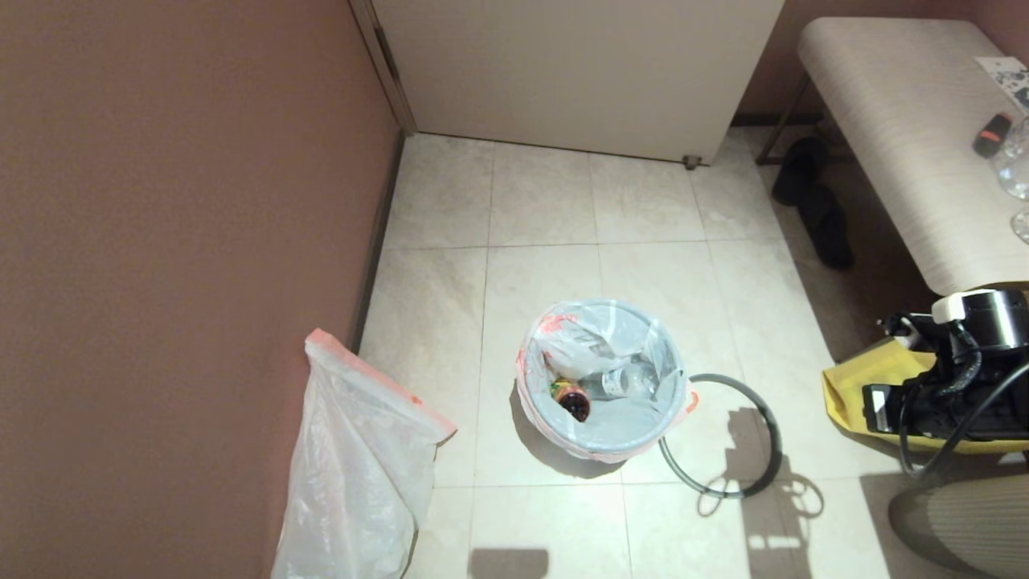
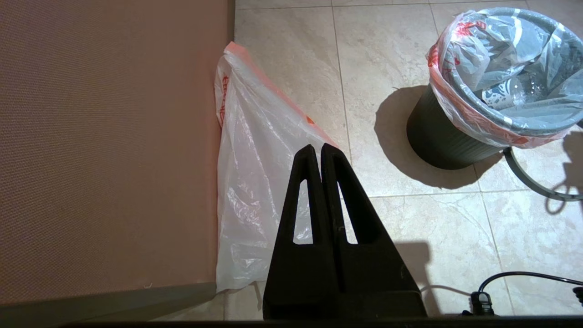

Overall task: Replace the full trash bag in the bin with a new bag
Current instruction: Place the trash bag on the floor

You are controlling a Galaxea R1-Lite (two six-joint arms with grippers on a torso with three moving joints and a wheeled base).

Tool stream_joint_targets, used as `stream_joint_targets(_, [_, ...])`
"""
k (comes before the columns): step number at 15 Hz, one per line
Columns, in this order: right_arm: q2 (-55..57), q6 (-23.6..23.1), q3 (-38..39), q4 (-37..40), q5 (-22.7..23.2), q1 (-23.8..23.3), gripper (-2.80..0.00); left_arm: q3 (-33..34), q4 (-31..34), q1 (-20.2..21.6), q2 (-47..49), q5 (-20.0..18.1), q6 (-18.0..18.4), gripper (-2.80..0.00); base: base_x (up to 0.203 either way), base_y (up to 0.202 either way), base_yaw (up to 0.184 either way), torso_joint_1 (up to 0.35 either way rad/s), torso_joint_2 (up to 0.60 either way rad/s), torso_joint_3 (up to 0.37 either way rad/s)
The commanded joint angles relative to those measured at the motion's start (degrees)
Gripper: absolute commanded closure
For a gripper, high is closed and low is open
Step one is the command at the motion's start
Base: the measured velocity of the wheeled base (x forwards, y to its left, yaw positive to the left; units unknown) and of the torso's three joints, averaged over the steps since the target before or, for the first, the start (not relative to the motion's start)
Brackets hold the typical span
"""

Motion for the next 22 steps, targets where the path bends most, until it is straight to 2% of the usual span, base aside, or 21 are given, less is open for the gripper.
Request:
stream_joint_targets(1, [-10.1, 3.1, 0.7, 5.6, 0.0, 2.4, 0.0, 0.0, 0.0, 0.0, 0.1, 0.0, 0.0, 0.0, 0.0, 0.0, 0.0, 0.0, 0.0, 0.0])
stream_joint_targets(3, [-13.9, 9.9, 0.9, 11.6, 0.0, 7.7, 0.0, 0.0, 0.0, 0.0, 0.1, 0.0, 0.0, 0.0, 0.0, 0.0, 0.0, 0.0, 0.0, 0.0])
stream_joint_targets(6, [-15.2, 16.7, 0.7, 15.1, -0.4, 13.2, 0.0, 0.0, 0.0, 0.0, 0.1, 0.0, 0.0, 0.0, 0.0, 0.0, 0.0, 0.0, 0.0, 0.0])
stream_joint_targets(9, [-11.7, 19.1, -0.5, 14.0, 0.9, 13.7, 0.0, 0.0, 0.0, 0.0, 0.1, 0.0, 0.0, 0.0, 0.0, 0.0, 0.0, 0.0, 0.0, 0.0])
stream_joint_targets(12, [-4.1, 20.6, -0.9, 8.1, 3.3, 14.1, 0.0, 0.0, 0.0, 0.0, 0.1, 0.0, -0.1, 0.0, 0.0, 0.0, 0.0, 0.0, 0.0, 0.0])
stream_joint_targets(16, [13.2, 19.4, -4.1, -1.0, 4.0, 14.1, 0.0, 0.0, 0.0, 0.0, 0.1, 0.0, 0.0, 0.0, 0.0, 0.0, 0.0, 0.0, 0.0, 0.0])
stream_joint_targets(17, [17.0, 18.9, -6.6, -2.6, 4.2, 14.0, -2.8, 0.0, 0.0, 0.0, 0.1, 0.0, -0.1, 0.0, 0.0, 0.0, 0.0, 0.0, 0.0, 0.0])
stream_joint_targets(19, [22.4, 18.5, -14.7, -3.9, 6.0, 14.0, -2.8, 0.0, 0.0, 0.0, 0.1, 0.0, 0.0, 0.0, 0.0, 0.0, 0.0, 0.0, 0.0, 0.0])
stream_joint_targets(22, [27.4, 18.8, -20.9, -4.0, 7.7, 15.1, -2.8, 0.0, 0.0, 0.0, 0.1, 0.0, 0.0, 0.0, 0.0, 0.0, 0.0, 0.0, 0.0, 0.0])
